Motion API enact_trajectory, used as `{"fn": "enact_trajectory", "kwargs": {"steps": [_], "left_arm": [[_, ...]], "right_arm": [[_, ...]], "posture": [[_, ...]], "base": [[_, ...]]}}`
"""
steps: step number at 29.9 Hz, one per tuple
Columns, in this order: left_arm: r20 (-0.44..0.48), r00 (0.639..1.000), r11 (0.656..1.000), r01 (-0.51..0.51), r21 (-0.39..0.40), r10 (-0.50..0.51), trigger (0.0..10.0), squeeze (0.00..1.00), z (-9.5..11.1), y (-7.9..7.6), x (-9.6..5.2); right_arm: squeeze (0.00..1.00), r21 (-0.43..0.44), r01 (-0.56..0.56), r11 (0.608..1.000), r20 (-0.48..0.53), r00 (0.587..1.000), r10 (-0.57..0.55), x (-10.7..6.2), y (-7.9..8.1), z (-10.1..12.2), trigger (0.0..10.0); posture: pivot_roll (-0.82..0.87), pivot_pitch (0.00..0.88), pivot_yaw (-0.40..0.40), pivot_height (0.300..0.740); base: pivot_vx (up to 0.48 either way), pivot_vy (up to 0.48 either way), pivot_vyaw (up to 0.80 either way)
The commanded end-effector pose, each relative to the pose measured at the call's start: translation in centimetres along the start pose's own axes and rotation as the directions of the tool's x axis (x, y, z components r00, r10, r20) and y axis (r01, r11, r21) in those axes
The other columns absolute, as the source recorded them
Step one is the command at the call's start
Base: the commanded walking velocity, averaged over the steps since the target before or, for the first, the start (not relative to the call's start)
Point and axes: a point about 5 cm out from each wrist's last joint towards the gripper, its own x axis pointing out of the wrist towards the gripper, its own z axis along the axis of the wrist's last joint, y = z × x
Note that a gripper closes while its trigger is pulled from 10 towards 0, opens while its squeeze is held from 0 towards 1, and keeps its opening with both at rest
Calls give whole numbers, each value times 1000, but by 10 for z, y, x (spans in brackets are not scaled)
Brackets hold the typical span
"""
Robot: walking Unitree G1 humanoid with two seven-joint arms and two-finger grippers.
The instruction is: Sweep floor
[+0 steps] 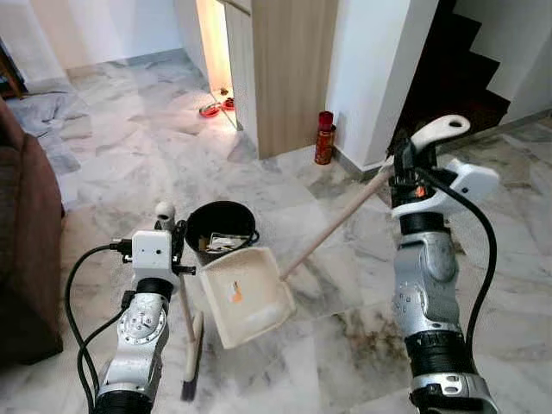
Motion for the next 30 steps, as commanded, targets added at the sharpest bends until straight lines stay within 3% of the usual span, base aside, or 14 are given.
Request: {"fn": "enact_trajectory", "kwargs": {"steps": [1,7,12,18,30], "left_arm": [[50,999,1000,-1,18,0,10000,0,10,1,5],[47,999,1000,-1,23,0,10000,0,10,1,5],[48,999,1000,-1,26,0,10000,0,10,1,5],[48,999,1000,-9,28,8,10000,0,10,2,4],[48,999,1000,-11,29,10,10000,0,10,3,4]], "right_arm": [[0,32,-21,999,71,997,19,9,5,12,10000],[0,26,-28,999,77,997,26,11,4,13,10000],[0,6,-55,998,64,996,55,11,6,11,10000],[0,11,-69,998,54,996,68,10,7,9,10000],[0,22,-64,998,54,997,63,11,5,8,10000]], "posture": [[7,0,33,740],[5,0,37,740],[5,0,37,740],[10,0,35,740],[10,0,35,740]], "base": [[0,0,0],[0,0,0],[301,0,0],[332,0,769],[339,0,0]]}}
